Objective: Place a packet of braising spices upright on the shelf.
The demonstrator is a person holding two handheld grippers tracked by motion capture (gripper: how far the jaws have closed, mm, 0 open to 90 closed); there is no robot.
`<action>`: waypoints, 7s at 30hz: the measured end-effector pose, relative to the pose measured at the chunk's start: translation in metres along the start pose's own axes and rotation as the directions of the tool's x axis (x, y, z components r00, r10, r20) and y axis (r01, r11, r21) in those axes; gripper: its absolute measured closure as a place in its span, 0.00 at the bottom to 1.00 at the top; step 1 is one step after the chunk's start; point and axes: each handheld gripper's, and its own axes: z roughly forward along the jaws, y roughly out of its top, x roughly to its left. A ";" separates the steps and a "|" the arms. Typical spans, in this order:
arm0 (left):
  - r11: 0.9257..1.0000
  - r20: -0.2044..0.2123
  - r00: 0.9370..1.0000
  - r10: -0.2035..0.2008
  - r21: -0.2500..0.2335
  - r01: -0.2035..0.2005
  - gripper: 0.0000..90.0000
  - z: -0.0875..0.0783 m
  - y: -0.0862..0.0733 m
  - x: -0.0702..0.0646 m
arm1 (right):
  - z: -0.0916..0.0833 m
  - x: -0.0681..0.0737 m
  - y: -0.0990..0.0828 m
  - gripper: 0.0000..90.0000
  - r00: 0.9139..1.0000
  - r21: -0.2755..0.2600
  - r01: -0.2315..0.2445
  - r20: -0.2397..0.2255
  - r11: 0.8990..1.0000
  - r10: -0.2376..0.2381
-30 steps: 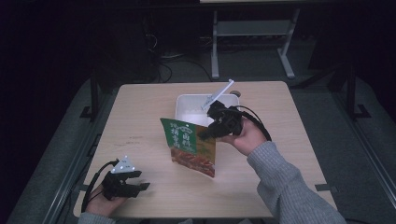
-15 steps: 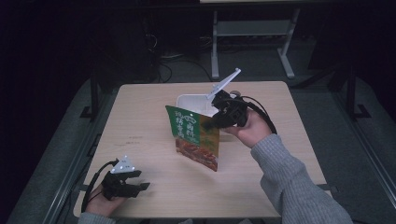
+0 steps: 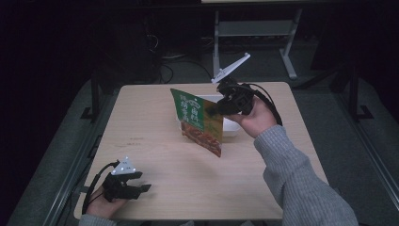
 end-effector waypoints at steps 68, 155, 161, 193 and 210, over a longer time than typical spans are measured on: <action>1.000 -0.006 1.000 0.003 -0.015 -0.003 0.41 -0.002 0.000 0.000 | 0.036 -0.057 0.052 1.00 0.968 -0.065 -0.114 0.219 0.991 0.125; 1.000 -0.002 1.000 0.000 -0.022 0.000 0.40 -0.002 0.000 0.000 | 0.080 -0.090 0.013 0.98 0.948 -0.115 -0.267 0.148 0.957 0.283; 1.000 -0.004 1.000 0.000 -0.020 0.000 0.40 -0.002 0.000 -0.001 | 0.077 -0.094 0.005 0.98 0.945 -0.109 -0.275 0.153 0.955 0.290; 1.000 -0.005 1.000 -0.002 -0.010 0.002 0.39 0.001 0.001 -0.002 | 0.031 -0.092 -0.055 0.57 0.947 -0.121 -0.305 0.069 0.945 0.315; 1.000 -0.009 1.000 0.000 -0.007 0.000 0.39 0.001 0.001 -0.002 | 0.015 -0.078 -0.112 0.54 0.945 -0.121 -0.316 0.043 0.941 0.323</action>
